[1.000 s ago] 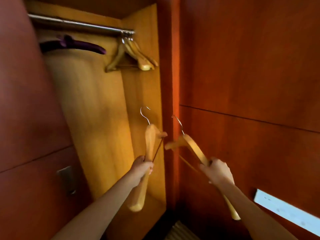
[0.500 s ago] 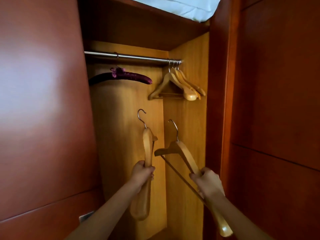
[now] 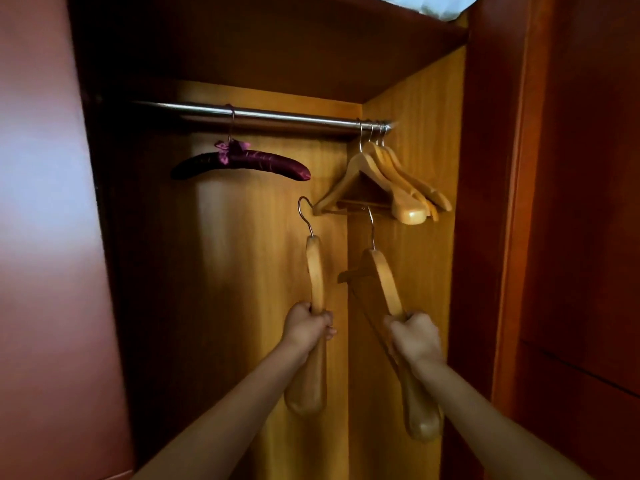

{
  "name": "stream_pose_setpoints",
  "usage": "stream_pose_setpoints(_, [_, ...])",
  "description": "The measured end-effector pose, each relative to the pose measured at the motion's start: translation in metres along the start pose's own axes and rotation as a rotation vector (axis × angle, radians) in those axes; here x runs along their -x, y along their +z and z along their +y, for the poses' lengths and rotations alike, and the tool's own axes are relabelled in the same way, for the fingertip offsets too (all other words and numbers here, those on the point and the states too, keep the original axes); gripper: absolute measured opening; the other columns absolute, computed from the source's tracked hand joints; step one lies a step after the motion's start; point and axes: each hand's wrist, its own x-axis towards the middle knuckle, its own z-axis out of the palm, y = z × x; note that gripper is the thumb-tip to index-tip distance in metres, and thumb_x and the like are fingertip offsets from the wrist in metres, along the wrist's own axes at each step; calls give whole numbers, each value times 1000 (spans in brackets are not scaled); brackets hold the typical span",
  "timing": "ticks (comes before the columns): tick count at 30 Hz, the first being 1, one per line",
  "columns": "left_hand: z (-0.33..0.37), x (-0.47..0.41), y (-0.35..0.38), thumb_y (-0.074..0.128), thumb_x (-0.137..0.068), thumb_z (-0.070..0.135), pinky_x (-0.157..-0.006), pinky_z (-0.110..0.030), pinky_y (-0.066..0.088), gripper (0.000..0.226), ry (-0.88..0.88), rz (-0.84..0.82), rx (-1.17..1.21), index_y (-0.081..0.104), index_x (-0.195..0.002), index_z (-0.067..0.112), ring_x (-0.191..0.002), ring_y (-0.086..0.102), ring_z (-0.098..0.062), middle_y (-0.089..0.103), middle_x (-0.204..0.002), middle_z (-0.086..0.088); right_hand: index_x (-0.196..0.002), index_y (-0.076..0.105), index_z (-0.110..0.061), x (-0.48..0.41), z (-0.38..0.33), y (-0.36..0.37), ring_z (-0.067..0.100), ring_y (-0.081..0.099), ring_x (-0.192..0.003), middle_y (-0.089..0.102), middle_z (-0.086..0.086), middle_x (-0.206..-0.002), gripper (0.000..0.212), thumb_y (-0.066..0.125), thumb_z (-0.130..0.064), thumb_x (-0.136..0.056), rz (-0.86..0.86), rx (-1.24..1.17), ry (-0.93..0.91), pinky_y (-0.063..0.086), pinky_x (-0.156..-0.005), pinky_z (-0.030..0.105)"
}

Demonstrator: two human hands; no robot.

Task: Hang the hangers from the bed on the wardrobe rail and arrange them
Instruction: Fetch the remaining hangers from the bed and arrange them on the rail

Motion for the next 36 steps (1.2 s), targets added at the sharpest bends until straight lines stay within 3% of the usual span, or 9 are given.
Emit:
stream_pose_setpoints(6, [18, -44, 21, 59, -87, 5, -58, -30, 54, 17, 12, 132, -30, 50, -101, 9, -51, 59, -17, 61, -74, -6, -103, 62, -12, -65, -19, 10, 16, 65, -49, 69, 5, -70, 30, 64, -35, -84, -99, -57, -60, 55, -58, 31])
stream_pose_setpoints(10, [26, -61, 25, 61, -87, 6, -66, -38, 58, 20, -28, 206, -44, 48, -102, 8, -48, 58, -19, 61, -84, -9, -117, 56, -10, -84, -34, 20, 15, 64, -47, 69, 6, -75, 43, 66, -33, -83, -125, -122, -105, 52, -52, 28])
stream_pose_setpoints(13, [37, -74, 27, 60, -86, 3, -67, -41, 58, 16, -45, 251, -72, 48, -95, 6, -46, 58, -20, 59, -76, -9, -121, 53, -8, -93, -49, 23, 16, 63, -47, 70, 9, -79, 47, 66, -34, -83, -157, -153, -132, 54, -55, 29])
stream_pose_setpoints(17, [54, -96, 25, 59, -85, 4, -66, -44, 58, 11, -31, 291, -85, 51, -78, 5, -42, 58, -23, 59, -68, -10, -112, 53, -11, -109, -73, 24, 19, 65, -49, 69, 9, -75, 39, 67, -33, -82, -146, -190, -163, 57, -58, 32])
stream_pose_setpoints(20, [68, -112, 23, 59, -85, 4, -67, -46, 58, 7, 0, 305, -98, 53, -80, 3, -43, 58, -26, 59, -64, -11, -95, 47, -21, -122, -92, 28, 18, 65, -48, 68, 7, -71, 26, 67, -33, -82, -129, -229, -173, 58, -58, 32])
stream_pose_setpoints(25, [92, -135, 15, 58, -86, 6, -64, -42, 58, 11, 79, 309, -140, 51, -77, 5, -43, 58, -25, 58, -63, -9, -74, 43, -25, -139, -128, 37, 15, 61, -41, 66, 3, -63, 25, 66, -32, -81, -74, -253, -220, 57, -58, 32])
stream_pose_setpoints(28, [106, -145, 10, 57, -87, 7, -65, -40, 59, 17, 111, 325, -188, 49, -72, 10, -47, 61, -25, 58, -62, -6, -77, 54, -19, -147, -146, 39, 16, 61, -40, 65, 3, -59, 18, 64, -33, -81, -71, -261, -236, 57, -61, 34])
stream_pose_setpoints(32, [126, -157, 3, 57, -88, 9, -75, -44, 60, 17, 125, 363, -174, 49, -72, 10, -61, 68, -32, 59, -57, -6, -82, 65, -9, -156, -168, 42, 19, 61, -43, 64, 5, -55, 27, 63, -35, -80, -58, -271, -232, 57, -65, 35])
stream_pose_setpoints(36, [142, -163, 1, 56, -88, 10, -78, -50, 58, 18, 142, 326, -109, 51, -71, 9, -66, 68, -35, 55, -31, 4, -86, 67, -7, -162, -184, 42, 16, 59, -46, 63, 4, -59, 28, 62, -35, -83, -57, -268, -242, 40, -49, 25])
